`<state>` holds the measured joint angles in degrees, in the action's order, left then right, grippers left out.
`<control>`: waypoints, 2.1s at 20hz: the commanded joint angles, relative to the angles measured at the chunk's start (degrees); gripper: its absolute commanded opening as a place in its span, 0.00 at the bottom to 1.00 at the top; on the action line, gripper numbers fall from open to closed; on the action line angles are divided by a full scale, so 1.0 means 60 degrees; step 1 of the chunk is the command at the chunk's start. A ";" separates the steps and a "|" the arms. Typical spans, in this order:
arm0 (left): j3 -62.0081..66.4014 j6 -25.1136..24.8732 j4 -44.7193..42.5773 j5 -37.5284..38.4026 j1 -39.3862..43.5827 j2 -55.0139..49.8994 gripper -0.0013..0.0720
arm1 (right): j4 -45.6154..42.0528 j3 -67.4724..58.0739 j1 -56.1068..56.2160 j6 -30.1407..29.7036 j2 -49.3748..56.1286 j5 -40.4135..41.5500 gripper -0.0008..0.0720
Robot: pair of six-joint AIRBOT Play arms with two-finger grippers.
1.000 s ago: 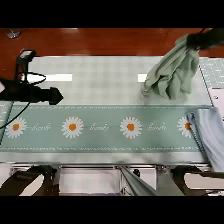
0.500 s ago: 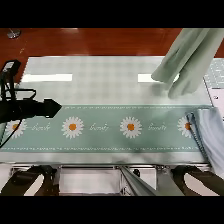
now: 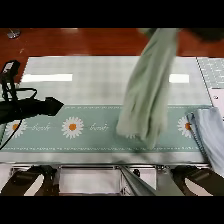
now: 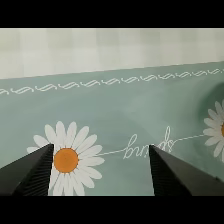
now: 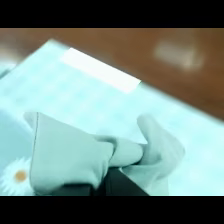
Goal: Fold the shirts.
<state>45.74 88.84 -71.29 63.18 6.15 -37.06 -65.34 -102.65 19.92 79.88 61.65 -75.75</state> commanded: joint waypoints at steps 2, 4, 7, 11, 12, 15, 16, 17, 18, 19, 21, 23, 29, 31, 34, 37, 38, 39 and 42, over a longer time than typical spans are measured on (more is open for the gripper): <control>-0.0007 -0.0113 0.0029 -0.0106 -0.0007 -0.0018 0.98 | 0.0685 0.3162 0.2441 0.0652 0.0565 0.1319 0.04; -0.0007 -0.0113 0.0025 -0.0106 -0.0011 -0.0018 0.98 | 0.1286 0.4320 0.3260 0.0645 0.1304 0.1953 0.04; -0.0007 -0.0215 0.0022 -0.0106 -0.0007 -0.0018 0.98 | 0.1756 0.4849 0.4109 0.0648 0.2776 0.2244 0.04; -0.0007 -0.0426 0.0033 -0.0080 -0.0007 -0.0018 0.98 | 0.1770 0.4798 0.3625 0.0641 0.3118 0.2095 0.88; -0.0007 -0.0423 0.0036 -0.0066 -0.0011 -0.0022 0.98 | 0.1672 0.4790 0.3038 0.0641 0.2874 0.1778 0.88; 0.0000 -0.0324 0.0062 0.0248 -0.0011 -0.0357 0.98 | 0.0572 0.4798 0.0219 0.0678 0.1756 0.0525 0.87; -0.0004 -0.0328 0.0062 0.0499 -0.0011 -0.0667 0.98 | -0.0025 0.4903 -0.0787 0.0743 0.1370 0.0153 0.88; -0.0004 -0.0339 0.0062 0.0718 -0.0011 -0.1075 0.98 | -0.0525 0.5213 -0.1869 0.0780 0.0943 -0.0146 0.87; -0.0004 -0.0372 0.0069 0.0889 -0.0011 -0.1566 0.98 | -0.0769 0.5712 -0.2834 0.0772 0.0532 -0.0244 0.87; -0.0004 -0.0433 0.0171 0.1056 -0.0011 -0.2200 0.98 | -0.0787 0.6433 -0.3792 0.0761 0.0091 -0.0229 0.87; -0.0004 -0.1191 0.1173 0.1118 -0.0007 -0.3526 0.98 | -0.0503 0.8072 -0.5158 0.0663 -0.0688 -0.0160 0.87; 0.0000 -0.2229 0.2852 0.1253 0.0073 -0.4838 0.98 | -0.0197 0.9606 -0.5708 0.0342 -0.1311 -0.0117 0.87; 0.0127 -0.3169 0.3515 0.1472 0.1337 -0.7176 0.94 | 0.0882 1.1934 -0.5683 0.0066 -0.1719 0.0146 0.87; 0.0444 -0.3727 0.3570 0.1322 0.1519 -0.7216 0.05 | 0.0896 1.2196 -0.5683 0.0069 -0.1719 0.0193 0.87; 0.1428 -0.3683 0.3530 0.1140 0.1155 -0.7144 0.05 | 0.0882 1.2309 -0.5683 0.0069 -0.1719 0.0102 0.87; 0.2164 -0.3217 0.3537 0.1016 0.0488 -0.7100 0.05 | 0.0816 1.2309 -0.5413 0.0080 -0.1585 0.0025 0.87; 0.2222 -0.3111 0.3541 0.0976 0.0353 -0.7085 0.06 | 0.0798 1.2309 -0.4958 0.0120 -0.1373 -0.0029 0.87; 0.2218 -0.3118 0.3530 0.0987 0.0321 -0.7089 0.05 | 0.0787 1.2309 -0.4433 0.0146 -0.1115 -0.0007 0.87; 0.2208 -0.3122 0.3534 0.0994 0.0463 -0.7089 0.05 | 0.0368 1.2284 -0.3217 0.0772 -0.0124 0.0645 0.87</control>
<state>58.15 69.58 -50.15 69.41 9.15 -79.57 -61.28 -28.95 -4.91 81.62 56.80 -74.50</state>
